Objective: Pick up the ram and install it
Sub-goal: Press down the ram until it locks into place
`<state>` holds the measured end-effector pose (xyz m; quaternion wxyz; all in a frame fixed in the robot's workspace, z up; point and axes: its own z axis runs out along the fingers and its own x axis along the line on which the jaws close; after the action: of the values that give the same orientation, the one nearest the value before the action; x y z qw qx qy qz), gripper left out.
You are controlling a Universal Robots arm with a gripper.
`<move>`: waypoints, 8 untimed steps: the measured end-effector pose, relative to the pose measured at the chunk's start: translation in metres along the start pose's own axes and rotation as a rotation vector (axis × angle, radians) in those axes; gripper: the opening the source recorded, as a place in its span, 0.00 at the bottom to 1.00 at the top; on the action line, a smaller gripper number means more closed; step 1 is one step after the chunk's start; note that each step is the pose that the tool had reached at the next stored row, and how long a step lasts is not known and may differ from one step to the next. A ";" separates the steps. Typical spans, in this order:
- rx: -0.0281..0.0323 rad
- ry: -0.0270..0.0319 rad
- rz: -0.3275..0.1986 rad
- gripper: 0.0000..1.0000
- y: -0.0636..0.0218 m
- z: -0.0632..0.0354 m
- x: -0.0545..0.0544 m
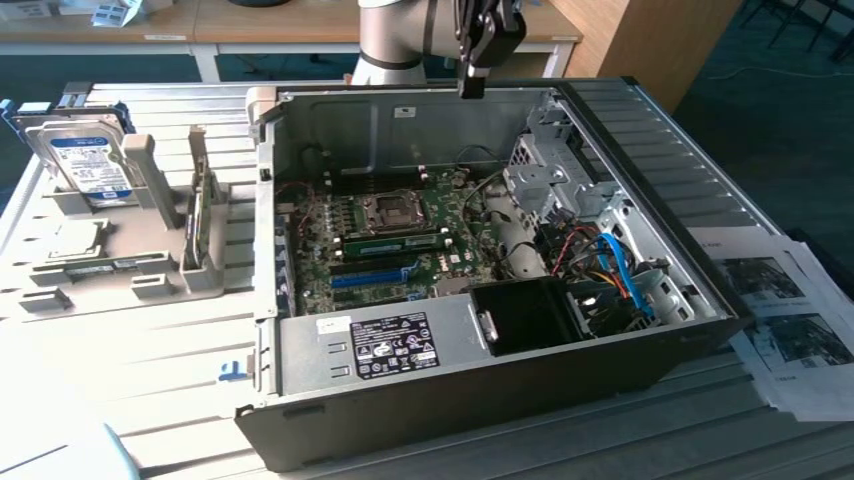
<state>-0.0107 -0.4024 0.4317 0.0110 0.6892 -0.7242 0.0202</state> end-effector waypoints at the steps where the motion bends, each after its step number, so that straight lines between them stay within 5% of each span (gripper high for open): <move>1: 0.0001 -0.0001 0.000 0.10 0.0000 0.0003 0.000; 8: 0.0001 -0.0002 0.000 0.10 0.0002 0.0065 0.000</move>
<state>-0.0108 -0.4024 0.4252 0.0109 0.6892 -0.7242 0.0202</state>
